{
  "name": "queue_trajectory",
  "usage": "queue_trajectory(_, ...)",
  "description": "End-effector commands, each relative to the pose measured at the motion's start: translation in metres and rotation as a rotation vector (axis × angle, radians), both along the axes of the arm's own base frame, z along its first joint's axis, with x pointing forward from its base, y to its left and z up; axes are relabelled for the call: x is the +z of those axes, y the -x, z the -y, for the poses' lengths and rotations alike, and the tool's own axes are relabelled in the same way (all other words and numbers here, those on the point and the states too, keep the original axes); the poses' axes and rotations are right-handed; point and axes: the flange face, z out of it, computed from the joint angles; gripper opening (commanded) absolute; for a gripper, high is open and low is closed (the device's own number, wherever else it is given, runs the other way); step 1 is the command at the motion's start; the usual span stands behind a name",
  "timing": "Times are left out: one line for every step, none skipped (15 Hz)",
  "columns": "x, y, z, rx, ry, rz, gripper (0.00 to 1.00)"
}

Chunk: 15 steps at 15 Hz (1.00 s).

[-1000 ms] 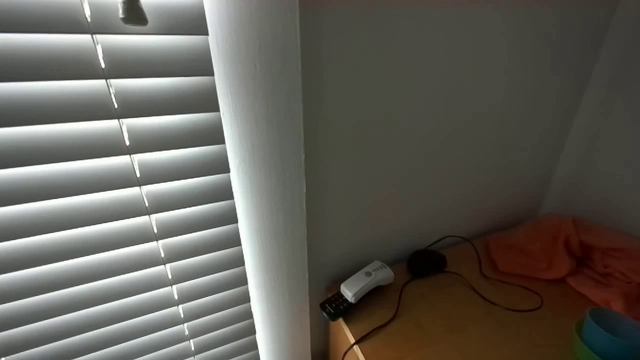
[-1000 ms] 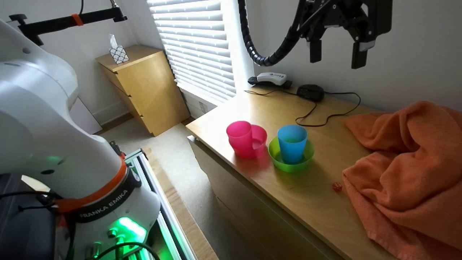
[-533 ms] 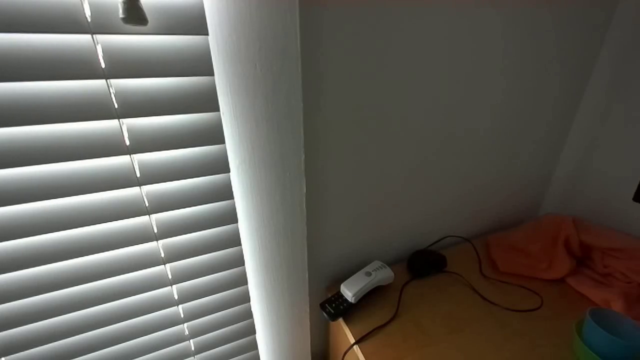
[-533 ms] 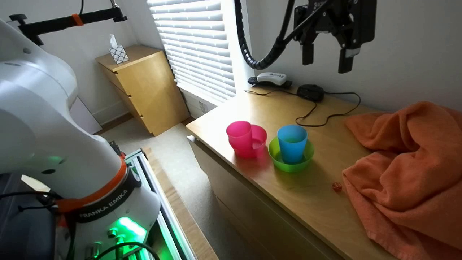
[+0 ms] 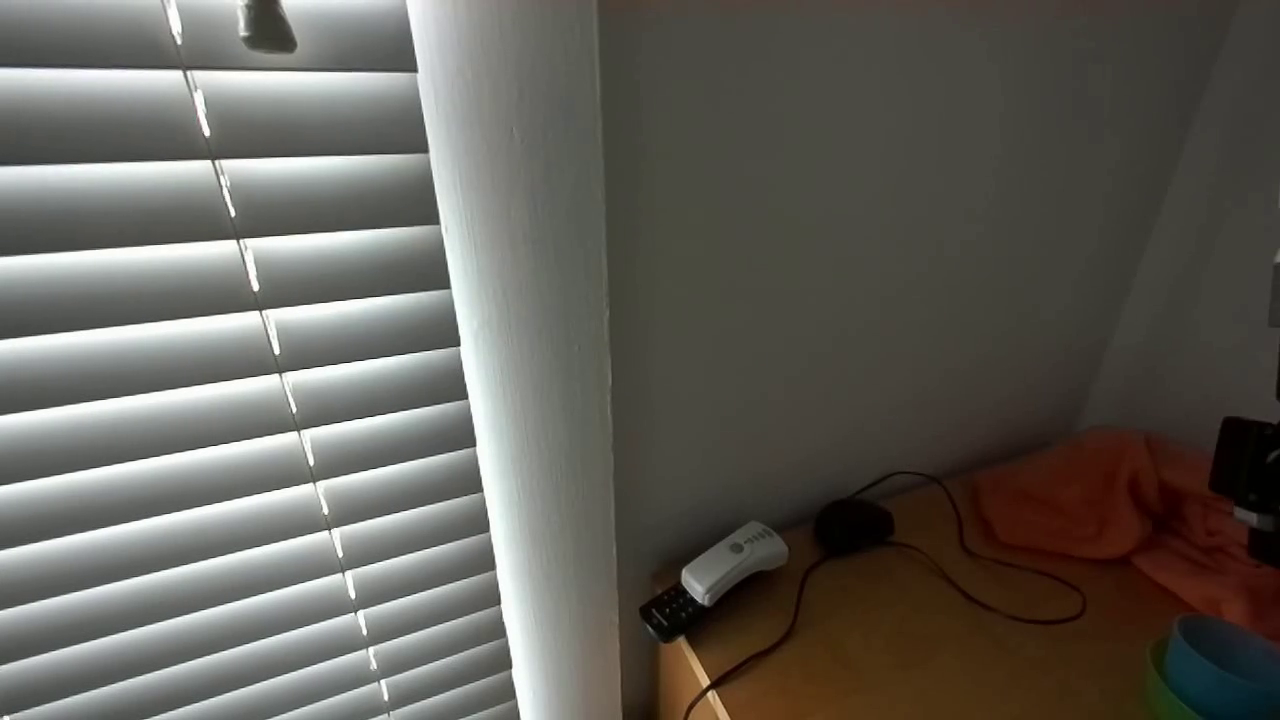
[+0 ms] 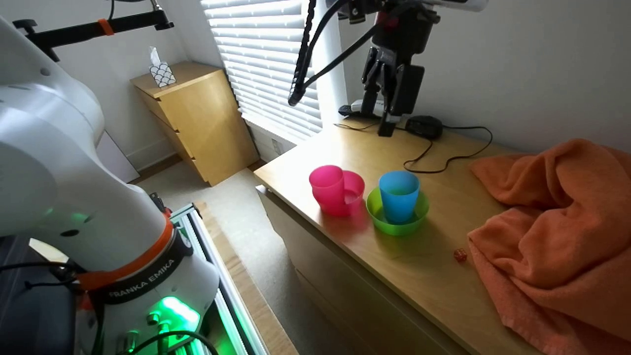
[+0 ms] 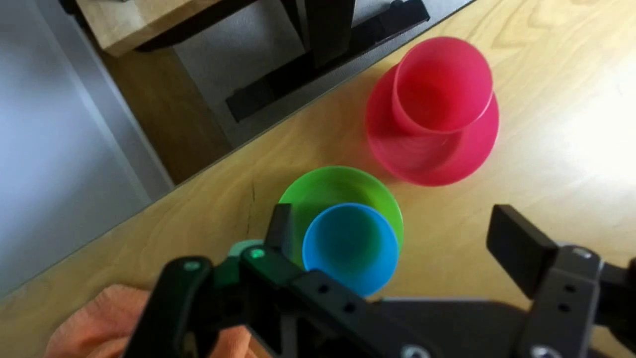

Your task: Put the pink cup on the cabinet then place the blue cup in the pink bowl and put the pink cup in the green bowl

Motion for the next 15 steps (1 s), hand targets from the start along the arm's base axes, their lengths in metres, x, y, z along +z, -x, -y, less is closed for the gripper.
queue_trajectory(-0.028, 0.006, -0.013, -0.059, -0.036, -0.087, 1.00)
queue_trajectory(-0.016, 0.003, -0.006, -0.029, -0.018, -0.048, 1.00)
queue_trajectory(-0.023, 0.003, -0.008, -0.034, -0.020, -0.065, 1.00)
queue_trajectory(-0.028, 0.003, -0.010, -0.034, -0.021, -0.075, 1.00)
queue_trajectory(-0.030, 0.003, -0.010, -0.034, -0.022, -0.080, 1.00)
queue_trajectory(-0.030, 0.003, -0.010, -0.035, -0.022, -0.081, 1.00)
queue_trajectory(-0.032, 0.003, -0.010, -0.042, -0.031, -0.083, 1.00)
queue_trajectory(-0.041, 0.002, -0.015, -0.064, -0.075, -0.099, 1.00)
queue_trajectory(-0.047, 0.004, -0.020, -0.081, -0.111, -0.115, 1.00)
queue_trajectory(-0.061, 0.007, -0.027, -0.094, -0.140, -0.143, 1.00)
queue_trajectory(-0.068, 0.009, -0.032, -0.103, -0.167, -0.159, 1.00)
queue_trajectory(-0.077, 0.011, -0.036, -0.119, -0.186, -0.169, 1.00)
queue_trajectory(-0.083, 0.011, -0.038, -0.131, -0.197, -0.172, 1.00)
queue_trajectory(-0.090, 0.011, -0.042, -0.143, -0.220, -0.186, 1.00)
queue_trajectory(-0.097, 0.011, -0.045, -0.159, -0.233, -0.202, 1.00)
